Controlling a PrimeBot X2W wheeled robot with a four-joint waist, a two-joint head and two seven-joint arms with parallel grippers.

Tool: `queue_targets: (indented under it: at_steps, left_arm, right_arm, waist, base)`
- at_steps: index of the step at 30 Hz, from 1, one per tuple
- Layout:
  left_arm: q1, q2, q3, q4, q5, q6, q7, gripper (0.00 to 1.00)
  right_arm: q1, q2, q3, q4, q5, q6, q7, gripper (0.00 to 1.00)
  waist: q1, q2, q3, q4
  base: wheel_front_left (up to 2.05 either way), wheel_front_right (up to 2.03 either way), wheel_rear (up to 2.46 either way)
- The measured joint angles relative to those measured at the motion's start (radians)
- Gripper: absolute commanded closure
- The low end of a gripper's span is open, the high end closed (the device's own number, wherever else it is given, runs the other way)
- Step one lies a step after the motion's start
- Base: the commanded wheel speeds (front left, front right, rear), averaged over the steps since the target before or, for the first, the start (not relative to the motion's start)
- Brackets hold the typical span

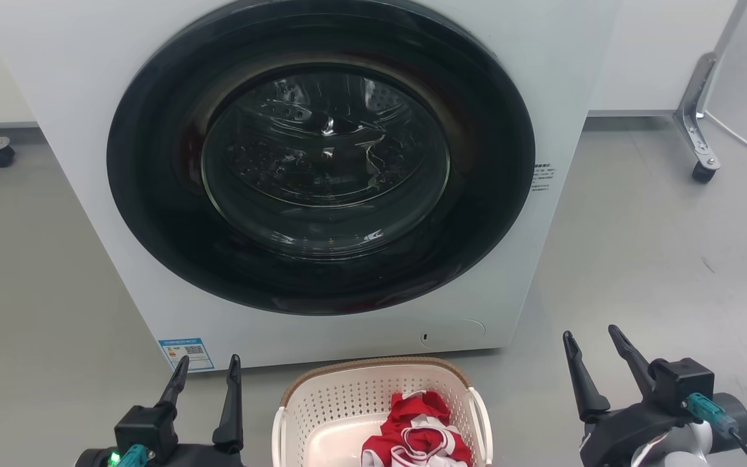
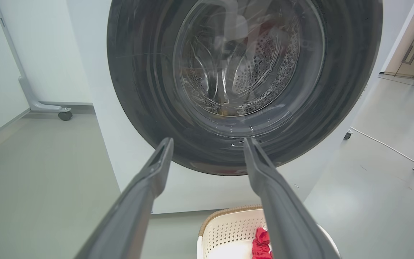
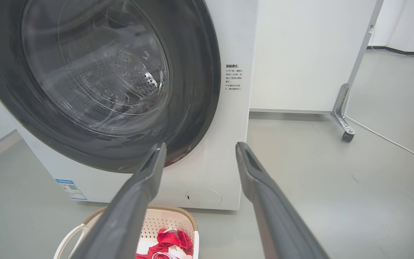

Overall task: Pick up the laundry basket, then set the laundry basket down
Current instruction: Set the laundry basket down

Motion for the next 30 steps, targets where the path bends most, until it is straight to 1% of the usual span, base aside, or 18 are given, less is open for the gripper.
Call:
queue_targets:
  at_steps: [3, 9, 11, 14, 22, 25, 30]
  left_arm:
    - [0.025, 0.001, 0.013, -0.04, 0.007, 0.005, 0.0, 0.0]
    - [0.07, 0.006, 0.029, -0.1, 0.017, 0.006, 0.0, 0.0]
    - [0.085, 0.006, 0.033, -0.113, 0.018, 0.011, 0.0, 0.0]
    - [0.105, 0.005, 0.041, -0.132, 0.025, 0.013, 0.0, 0.0]
    - [0.136, -0.007, 0.057, -0.165, 0.033, 0.013, 0.0, 0.0]
    - [0.149, -0.008, 0.068, -0.176, 0.038, 0.014, 0.002, 0.0]
    - [0.159, -0.015, 0.08, -0.191, 0.065, 0.014, 0.012, 0.0]
  right_arm:
    - [0.032, -0.001, -0.022, -0.045, -0.014, -0.008, 0.0, 0.0]
    - [0.095, -0.001, -0.072, -0.126, -0.035, -0.01, 0.0, 0.0]
    - [0.116, -0.001, -0.085, -0.147, -0.047, -0.017, 0.0, 0.0]
    - [0.146, -0.001, -0.101, -0.175, -0.071, -0.018, 0.0, 0.0]
    - [0.197, 0.001, -0.143, -0.212, -0.111, -0.018, 0.0, 0.0]
    - [0.212, 0.012, -0.18, -0.22, -0.144, -0.018, 0.0, 0.0]
    - [0.235, 0.027, -0.21, -0.228, -0.183, -0.018, 0.0, 0.0]
  waist:
    - [0.0001, 0.0, -0.002, -0.001]
    - [0.0002, 0.0001, -0.007, -0.003]
    - [0.0001, 0.0, -0.008, -0.003]
    - [0.0001, 0.0, -0.009, -0.003]
    - [0.0001, 0.0001, -0.008, 0.0]
    - [0.0002, 0.0001, -0.006, 0.001]
    - [0.0001, 0.0001, -0.003, 0.001]
  base:
    - [0.0, 0.0, 0.0]
    - [0.0, 0.0, 0.0]
    - [0.0, 0.0, 0.0]
    - [0.0, 0.0, 0.0]
    - [0.0, 0.0, 0.0]
    - [0.0, 0.0, 0.0]
    - [0.0, 0.0, 0.0]
